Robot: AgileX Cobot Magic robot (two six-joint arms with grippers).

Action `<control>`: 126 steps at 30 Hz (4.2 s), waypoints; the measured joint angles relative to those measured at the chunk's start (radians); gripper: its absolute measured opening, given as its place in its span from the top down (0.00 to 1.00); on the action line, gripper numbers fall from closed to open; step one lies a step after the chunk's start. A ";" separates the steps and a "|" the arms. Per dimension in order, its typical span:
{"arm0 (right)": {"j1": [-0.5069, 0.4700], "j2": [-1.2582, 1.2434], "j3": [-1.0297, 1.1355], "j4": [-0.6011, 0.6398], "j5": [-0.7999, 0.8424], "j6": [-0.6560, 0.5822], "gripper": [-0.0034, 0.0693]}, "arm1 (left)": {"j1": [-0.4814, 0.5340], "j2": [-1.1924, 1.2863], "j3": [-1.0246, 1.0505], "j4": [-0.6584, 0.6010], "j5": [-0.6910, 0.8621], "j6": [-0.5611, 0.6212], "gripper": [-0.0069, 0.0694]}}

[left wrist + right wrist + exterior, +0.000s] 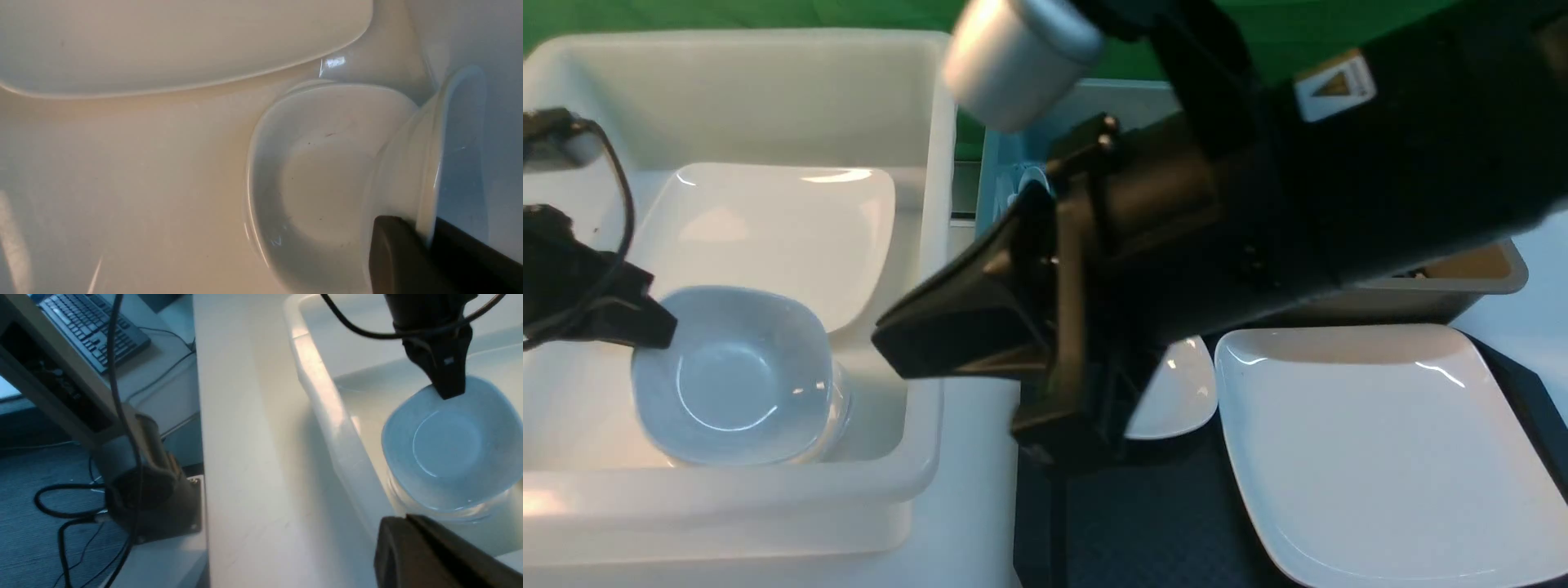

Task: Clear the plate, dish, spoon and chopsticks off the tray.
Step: Use the left arm to put the small plate into the large storage box on the left, then use the left arm to grab a small plate from the dinner plate

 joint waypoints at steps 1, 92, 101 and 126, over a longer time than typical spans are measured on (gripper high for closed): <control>0.008 0.015 -0.016 -0.044 -0.009 0.043 0.92 | -0.005 0.015 -0.005 0.004 -0.005 0.007 0.88; -0.691 -0.564 0.464 -0.549 0.289 0.547 0.93 | -1.150 0.667 -0.770 0.704 0.067 -0.413 0.26; -0.691 -0.564 0.464 -0.540 0.285 0.544 0.93 | -1.157 0.736 -0.771 0.773 0.034 -0.443 0.26; -0.691 -0.564 0.464 -0.398 0.285 0.457 0.93 | -1.158 0.556 -0.779 0.777 0.092 -0.529 0.89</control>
